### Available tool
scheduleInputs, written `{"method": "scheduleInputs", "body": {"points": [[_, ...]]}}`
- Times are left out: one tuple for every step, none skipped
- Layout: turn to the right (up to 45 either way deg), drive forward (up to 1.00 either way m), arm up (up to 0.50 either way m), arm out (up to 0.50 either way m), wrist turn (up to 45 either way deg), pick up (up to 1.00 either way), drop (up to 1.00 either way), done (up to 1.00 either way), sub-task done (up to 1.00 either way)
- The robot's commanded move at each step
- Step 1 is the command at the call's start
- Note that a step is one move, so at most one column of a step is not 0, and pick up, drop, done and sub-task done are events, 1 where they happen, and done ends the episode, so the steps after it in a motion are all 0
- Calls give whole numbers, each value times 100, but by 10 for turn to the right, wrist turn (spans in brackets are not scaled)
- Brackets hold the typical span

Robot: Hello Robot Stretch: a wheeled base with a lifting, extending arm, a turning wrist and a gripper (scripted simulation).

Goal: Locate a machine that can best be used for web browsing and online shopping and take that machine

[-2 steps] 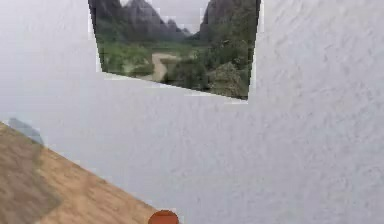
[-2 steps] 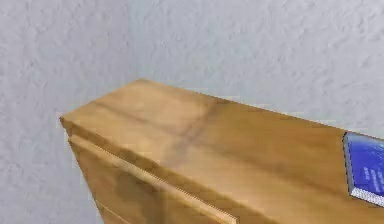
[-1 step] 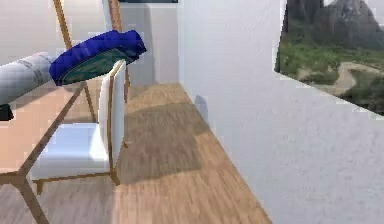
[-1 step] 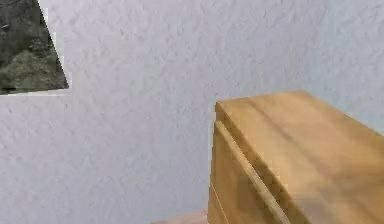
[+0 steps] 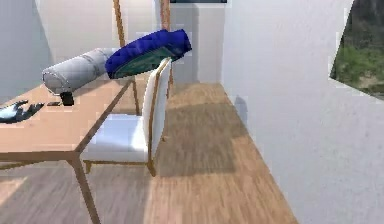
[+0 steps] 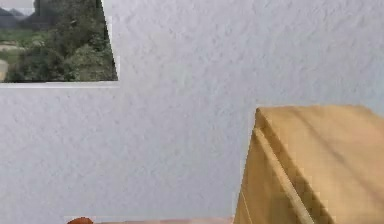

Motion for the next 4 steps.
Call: {"method": "scheduleInputs", "body": {"points": [[0,5,0,0,0,0,0,0,0],[-450,0,0,0,0,0,0,0,0],[-360,0,0,0,0,0,0,0,0],[0,100,0,0,0,0,0,0,0]]}}
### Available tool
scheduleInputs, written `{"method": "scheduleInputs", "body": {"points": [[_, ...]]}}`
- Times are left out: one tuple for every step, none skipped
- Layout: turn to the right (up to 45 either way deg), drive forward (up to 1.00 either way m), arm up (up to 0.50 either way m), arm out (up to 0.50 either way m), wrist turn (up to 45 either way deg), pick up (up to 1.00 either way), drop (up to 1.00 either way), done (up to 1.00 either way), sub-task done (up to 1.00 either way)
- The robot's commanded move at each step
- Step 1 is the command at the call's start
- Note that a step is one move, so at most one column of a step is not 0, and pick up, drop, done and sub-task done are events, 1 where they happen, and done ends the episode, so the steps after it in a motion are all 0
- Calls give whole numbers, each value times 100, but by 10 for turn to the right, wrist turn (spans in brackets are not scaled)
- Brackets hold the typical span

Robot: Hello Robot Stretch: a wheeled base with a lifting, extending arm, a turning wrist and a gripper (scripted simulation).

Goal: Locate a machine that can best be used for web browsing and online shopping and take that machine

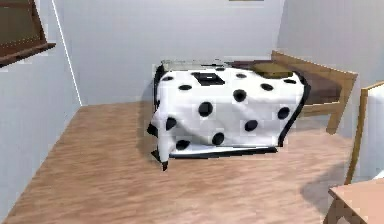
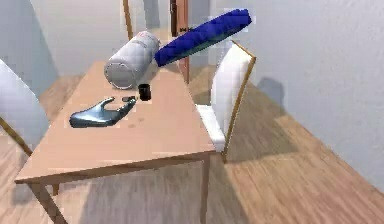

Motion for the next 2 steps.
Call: {"method": "scheduleInputs", "body": {"points": [[0,100,0,0,0,0,0,0,0],[-180,0,0,0,0,0,0,0,0]]}}
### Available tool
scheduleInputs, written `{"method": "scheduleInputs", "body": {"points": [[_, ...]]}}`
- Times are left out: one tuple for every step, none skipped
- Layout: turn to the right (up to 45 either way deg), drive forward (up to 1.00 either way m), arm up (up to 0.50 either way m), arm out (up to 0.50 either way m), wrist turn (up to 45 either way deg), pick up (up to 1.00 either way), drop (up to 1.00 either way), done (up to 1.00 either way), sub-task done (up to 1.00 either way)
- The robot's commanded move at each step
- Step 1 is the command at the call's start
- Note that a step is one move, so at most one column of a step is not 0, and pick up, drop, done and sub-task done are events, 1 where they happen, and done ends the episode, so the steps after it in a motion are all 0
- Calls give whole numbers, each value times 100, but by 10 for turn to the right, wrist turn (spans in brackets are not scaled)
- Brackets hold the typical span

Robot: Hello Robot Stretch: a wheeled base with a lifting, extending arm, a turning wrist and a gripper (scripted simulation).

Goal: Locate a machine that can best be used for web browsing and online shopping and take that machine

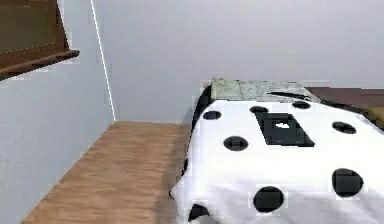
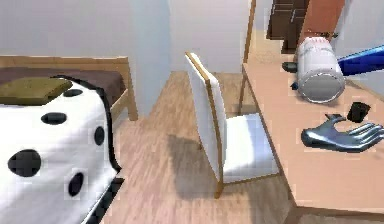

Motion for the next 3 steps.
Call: {"method": "scheduleInputs", "body": {"points": [[0,10,0,0,0,0,0,0,0],[-450,0,0,0,0,0,0,0,0],[-150,0,0,0,0,0,0,0,0]]}}
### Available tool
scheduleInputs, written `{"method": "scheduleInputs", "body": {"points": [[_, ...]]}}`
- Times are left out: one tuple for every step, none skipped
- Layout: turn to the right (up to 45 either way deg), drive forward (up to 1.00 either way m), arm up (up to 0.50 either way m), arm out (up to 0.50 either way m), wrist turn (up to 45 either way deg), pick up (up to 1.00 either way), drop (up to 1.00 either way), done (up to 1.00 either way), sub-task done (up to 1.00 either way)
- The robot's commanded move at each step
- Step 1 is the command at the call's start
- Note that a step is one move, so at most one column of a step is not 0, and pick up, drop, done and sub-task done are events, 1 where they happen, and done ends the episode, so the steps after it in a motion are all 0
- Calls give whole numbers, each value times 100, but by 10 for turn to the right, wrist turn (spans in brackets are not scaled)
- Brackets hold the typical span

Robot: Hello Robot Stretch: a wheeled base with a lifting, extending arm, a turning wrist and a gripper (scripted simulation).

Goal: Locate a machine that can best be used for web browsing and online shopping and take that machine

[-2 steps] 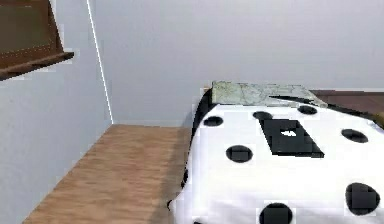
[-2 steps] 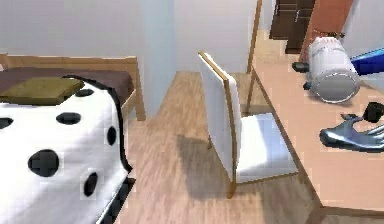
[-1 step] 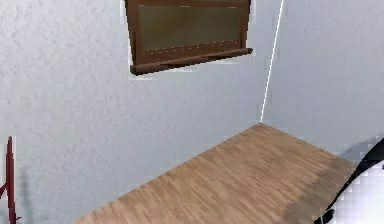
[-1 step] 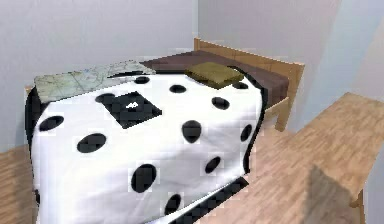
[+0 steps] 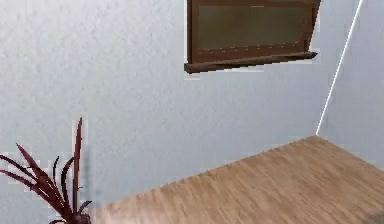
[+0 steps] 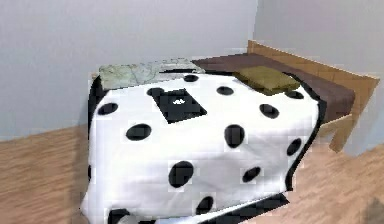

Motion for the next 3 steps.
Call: {"method": "scheduleInputs", "body": {"points": [[240,0,0,0,0,0,0,0,0],[0,40,0,0,0,0,0,0,0],[90,0,0,0,0,0,0,0,0]]}}
